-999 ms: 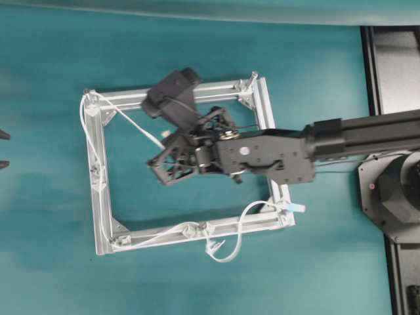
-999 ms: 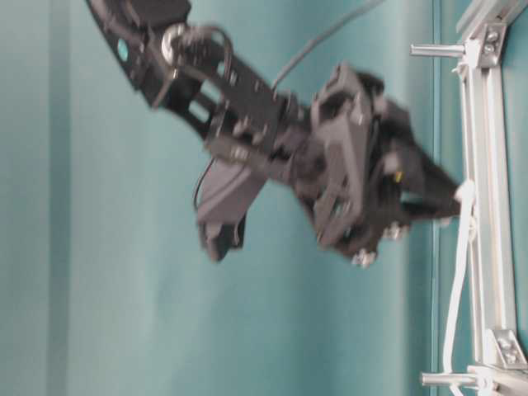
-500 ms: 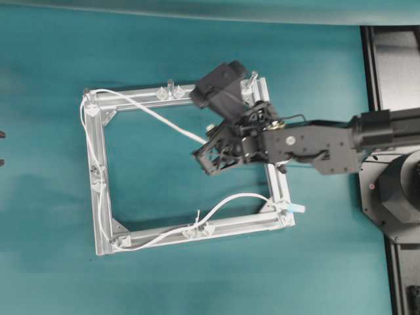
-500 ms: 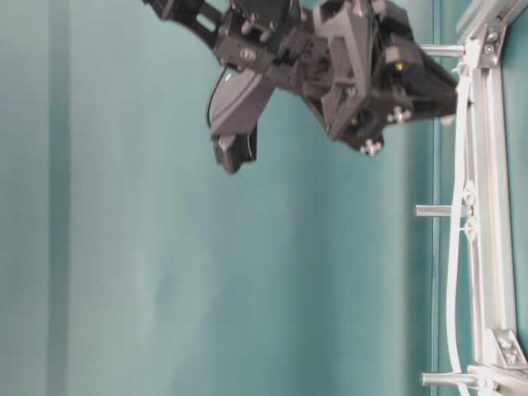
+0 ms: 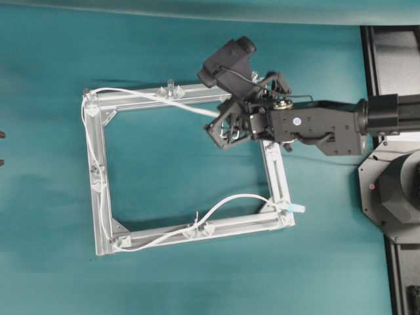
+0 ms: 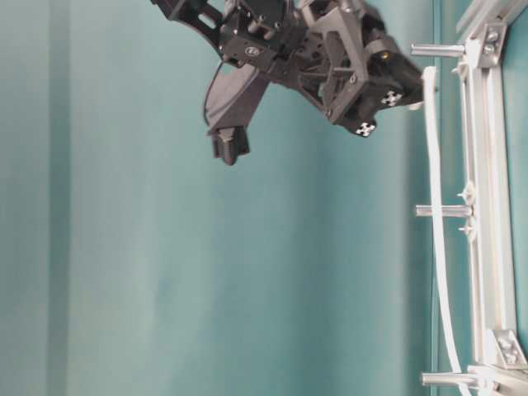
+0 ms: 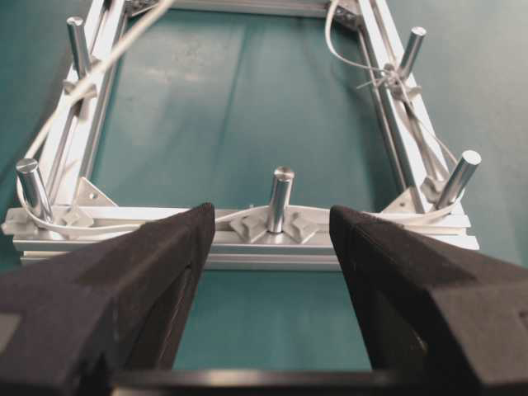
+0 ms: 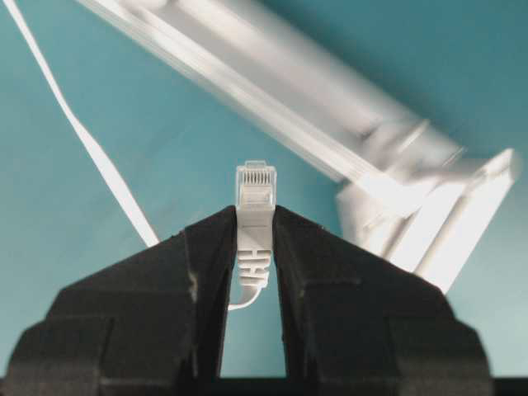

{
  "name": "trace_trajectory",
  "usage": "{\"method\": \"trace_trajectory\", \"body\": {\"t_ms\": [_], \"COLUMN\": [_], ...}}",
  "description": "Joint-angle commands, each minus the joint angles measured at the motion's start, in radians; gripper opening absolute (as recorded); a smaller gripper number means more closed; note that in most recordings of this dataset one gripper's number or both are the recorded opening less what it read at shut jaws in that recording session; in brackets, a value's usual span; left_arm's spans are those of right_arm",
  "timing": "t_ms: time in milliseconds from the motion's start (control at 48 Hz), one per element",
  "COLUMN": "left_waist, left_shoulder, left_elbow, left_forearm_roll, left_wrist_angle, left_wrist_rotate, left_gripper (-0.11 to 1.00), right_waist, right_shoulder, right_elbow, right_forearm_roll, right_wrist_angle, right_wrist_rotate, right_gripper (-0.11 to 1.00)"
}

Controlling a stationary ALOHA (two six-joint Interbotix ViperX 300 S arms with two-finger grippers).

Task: Move the cable alternately left and right between 8 pins so it hooks onto each one.

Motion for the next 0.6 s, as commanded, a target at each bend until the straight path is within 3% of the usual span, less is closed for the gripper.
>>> {"method": "trace_trajectory", "body": {"t_ms": [0,167,375,583], "left_waist": [-0.003,-0.003,-0.002,-0.003], "left_shoulder": [0.008,0.008,0.008,0.008], "left_elbow": [-0.011,-0.011,-0.011,-0.011], "left_forearm_roll": [0.003,0.003,0.003,0.003], "left_wrist_angle": [-0.005,-0.005,-0.005,-0.005], "left_wrist_rotate": [-0.002,-0.002,-0.002,-0.002], "left_gripper": [0.7,0.7,0.7,0.7], "right_waist": [-0.002,-0.011,-0.015,-0.017], "right_shoulder": [-0.034,-0.052,-0.11,-0.163], "right_elbow": [-0.011,0.025,0.081,0.127], "right_forearm_roll": [-0.083,-0.15,-0.288,-0.31], "right_wrist_angle": [0.005,0.0,-0.002,-0.097], "right_wrist_rotate": [0.005,0.0,0.005,0.006], "right_gripper": [0.16,0.16,0.16,0.16]}}
